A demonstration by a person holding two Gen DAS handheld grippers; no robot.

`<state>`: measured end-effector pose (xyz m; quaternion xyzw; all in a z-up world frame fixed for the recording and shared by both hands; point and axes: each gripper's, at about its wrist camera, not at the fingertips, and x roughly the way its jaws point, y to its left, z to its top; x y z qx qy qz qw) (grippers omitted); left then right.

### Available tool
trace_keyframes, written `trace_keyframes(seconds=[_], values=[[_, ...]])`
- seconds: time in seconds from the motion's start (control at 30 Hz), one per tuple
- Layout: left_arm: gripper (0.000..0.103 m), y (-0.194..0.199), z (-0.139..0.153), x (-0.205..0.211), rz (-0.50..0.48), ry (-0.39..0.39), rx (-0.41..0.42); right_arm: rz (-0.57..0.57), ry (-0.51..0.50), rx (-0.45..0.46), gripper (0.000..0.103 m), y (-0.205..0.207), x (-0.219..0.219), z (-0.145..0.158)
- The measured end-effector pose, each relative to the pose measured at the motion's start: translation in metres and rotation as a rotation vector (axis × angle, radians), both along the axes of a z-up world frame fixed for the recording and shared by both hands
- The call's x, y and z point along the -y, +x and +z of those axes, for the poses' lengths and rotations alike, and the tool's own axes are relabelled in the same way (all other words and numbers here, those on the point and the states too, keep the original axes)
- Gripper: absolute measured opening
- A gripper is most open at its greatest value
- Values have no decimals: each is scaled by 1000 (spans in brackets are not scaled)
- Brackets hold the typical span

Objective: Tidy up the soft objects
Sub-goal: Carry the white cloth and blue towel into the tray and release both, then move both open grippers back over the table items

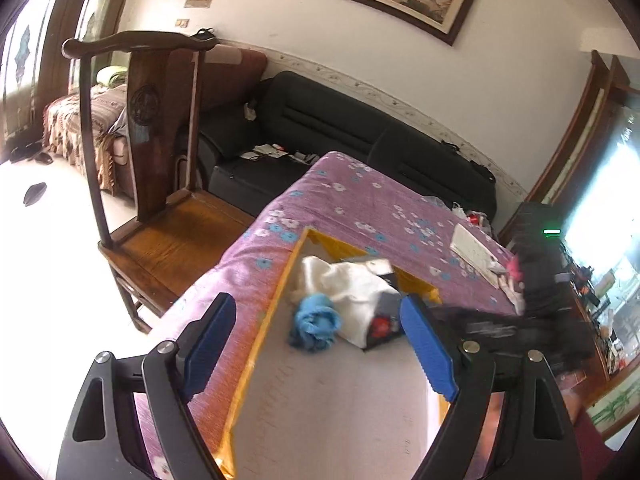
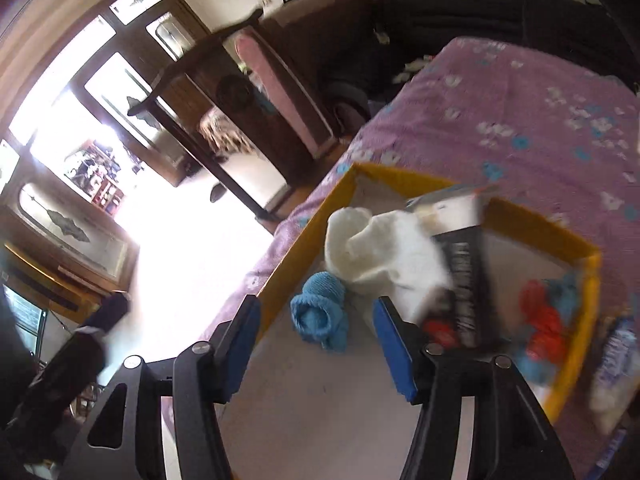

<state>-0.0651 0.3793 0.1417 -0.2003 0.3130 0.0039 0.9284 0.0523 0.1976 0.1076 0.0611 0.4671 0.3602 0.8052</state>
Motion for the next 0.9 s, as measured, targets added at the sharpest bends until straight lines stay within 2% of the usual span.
trace_keyframes(seconds=[0.03,0.13,0.17,0.23,0.37,0.47,0.63,0.73,0.9], values=[[85,-2,1,8,-15,4,2,-25,8,30,74,-6,21,8],[86,-4,2,32,-66,12,0,-148,5,137,89,-33,97,29],[87,-4,1,42,-86,16,-5,-221,-17,172,94,-42,132,31],[87,-1,-1,61,-122,17,-17,-325,-66,191,95,-51,184,26],[87,7,-10,116,-224,21,-51,-535,-126,105,95,-68,296,-5],[87,16,-19,169,-317,54,-87,-628,-121,51,94,-85,352,-27],[87,34,-44,237,-419,75,-203,-690,-106,26,94,-102,391,-50],[87,39,-60,270,-453,116,-244,-718,-116,58,94,-108,402,-59],[86,53,-86,312,-479,166,-322,-798,-129,162,94,-115,422,-64]])
